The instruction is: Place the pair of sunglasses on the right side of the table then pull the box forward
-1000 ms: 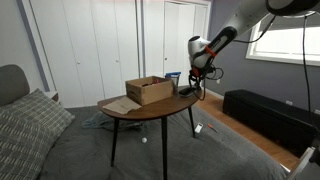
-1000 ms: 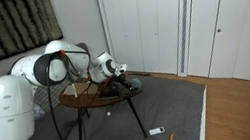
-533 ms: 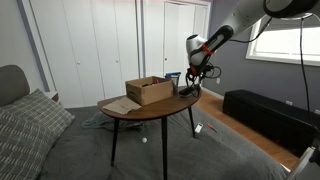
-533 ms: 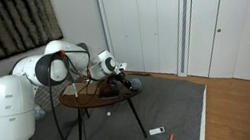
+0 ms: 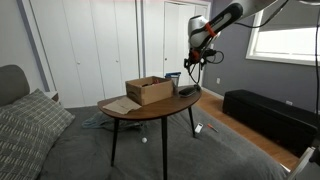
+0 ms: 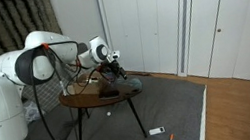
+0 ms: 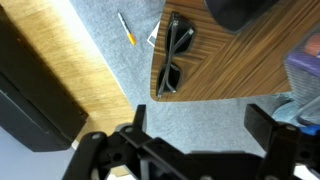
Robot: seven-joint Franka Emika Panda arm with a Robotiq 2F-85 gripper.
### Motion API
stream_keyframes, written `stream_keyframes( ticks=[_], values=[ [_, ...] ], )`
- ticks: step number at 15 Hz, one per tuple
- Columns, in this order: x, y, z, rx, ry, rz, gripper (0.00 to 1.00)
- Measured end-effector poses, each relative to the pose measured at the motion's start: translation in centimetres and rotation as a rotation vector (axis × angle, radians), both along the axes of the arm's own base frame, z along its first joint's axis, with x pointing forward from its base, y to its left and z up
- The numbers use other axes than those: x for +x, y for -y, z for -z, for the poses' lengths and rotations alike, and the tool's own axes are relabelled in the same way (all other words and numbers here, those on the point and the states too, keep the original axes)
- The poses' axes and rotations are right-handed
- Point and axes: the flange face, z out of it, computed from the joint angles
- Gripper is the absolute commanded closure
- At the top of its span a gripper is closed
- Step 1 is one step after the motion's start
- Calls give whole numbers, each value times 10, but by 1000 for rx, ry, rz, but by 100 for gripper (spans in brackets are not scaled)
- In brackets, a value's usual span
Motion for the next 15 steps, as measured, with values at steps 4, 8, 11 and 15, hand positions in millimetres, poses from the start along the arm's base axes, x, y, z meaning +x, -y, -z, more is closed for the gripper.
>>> stream_keyframes(
  ticks=[4,8,11,15],
  values=[
    [-37,-30,-65,34,25,-205,0],
    [-74,-64,-98,86,26,-419,0],
    [-94,-87,-105,115,13,-579,0],
    [-112,-108,-103,133,-13,-796,0]
  ],
)
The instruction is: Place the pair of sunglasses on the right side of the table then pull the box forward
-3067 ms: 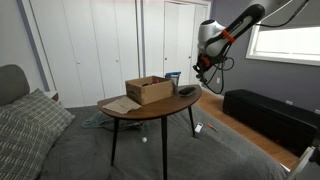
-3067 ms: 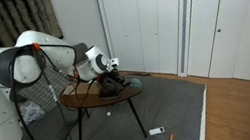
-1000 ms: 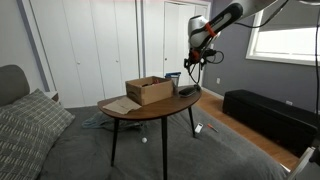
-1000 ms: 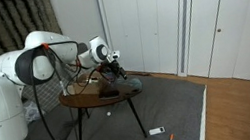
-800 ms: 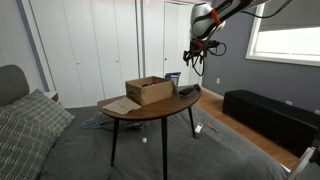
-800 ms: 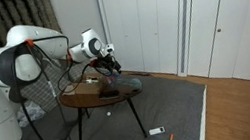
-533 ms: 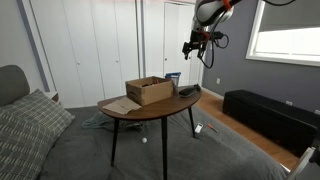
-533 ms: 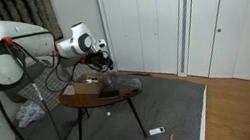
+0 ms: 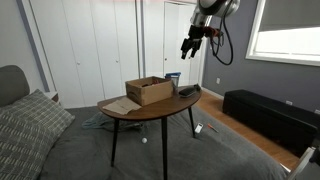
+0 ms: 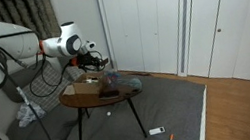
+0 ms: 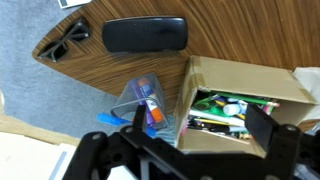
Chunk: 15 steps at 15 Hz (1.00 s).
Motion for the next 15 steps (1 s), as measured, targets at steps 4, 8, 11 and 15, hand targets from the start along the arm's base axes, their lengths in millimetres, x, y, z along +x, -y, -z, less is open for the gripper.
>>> stream_keyframes(
  ticks=[4,8,11,15],
  values=[
    [-6,-7,4,7,-7,-117,0],
    [-6,-7,4,6,-6,-123,0],
    [-6,-16,6,15,-7,-180,0],
    [-11,-81,17,50,-19,-395,0]
  ],
)
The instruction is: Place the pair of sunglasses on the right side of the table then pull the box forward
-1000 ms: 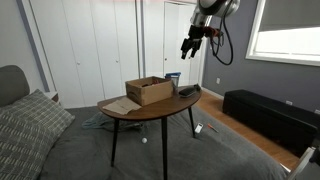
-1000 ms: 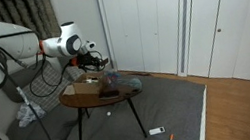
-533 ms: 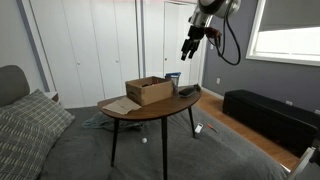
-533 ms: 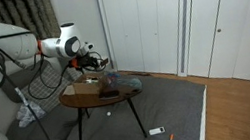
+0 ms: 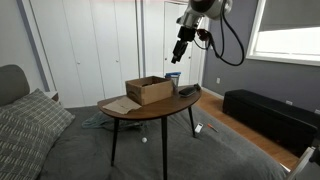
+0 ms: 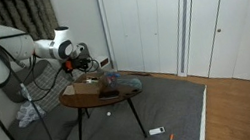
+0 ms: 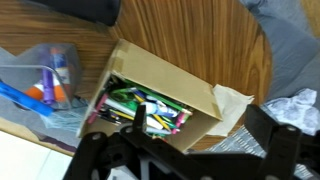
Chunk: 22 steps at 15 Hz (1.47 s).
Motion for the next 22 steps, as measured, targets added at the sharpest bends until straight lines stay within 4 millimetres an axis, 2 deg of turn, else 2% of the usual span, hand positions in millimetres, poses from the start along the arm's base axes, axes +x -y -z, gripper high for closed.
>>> stream_keyframes(
  ticks=[2,4,8,14,22],
  values=[
    [-3,-35,8,-14,-1,-115,0],
    [-4,-61,17,-32,1,-226,0],
    [7,-88,36,-69,10,-441,0],
    [34,-98,62,-115,-4,-709,0],
    [70,-94,96,-213,-19,-794,0]
  ],
)
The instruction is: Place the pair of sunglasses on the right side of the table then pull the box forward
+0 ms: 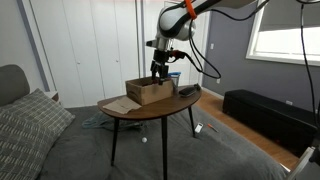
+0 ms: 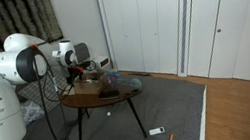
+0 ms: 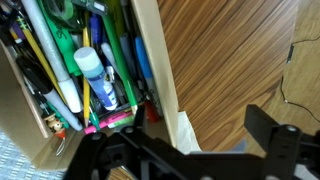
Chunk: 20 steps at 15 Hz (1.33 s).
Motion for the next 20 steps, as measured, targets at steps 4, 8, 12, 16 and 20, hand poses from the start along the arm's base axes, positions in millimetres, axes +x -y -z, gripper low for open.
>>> stream_keyframes(
  ticks=[4,8,12,16,20],
  values=[
    [11,0,12,-34,5,-17,0],
    [20,1,21,-54,7,-20,1],
    [27,-1,29,-59,5,-21,35],
    [29,-1,35,-69,1,-25,65],
    [27,0,35,-84,-23,-28,93]
  ],
)
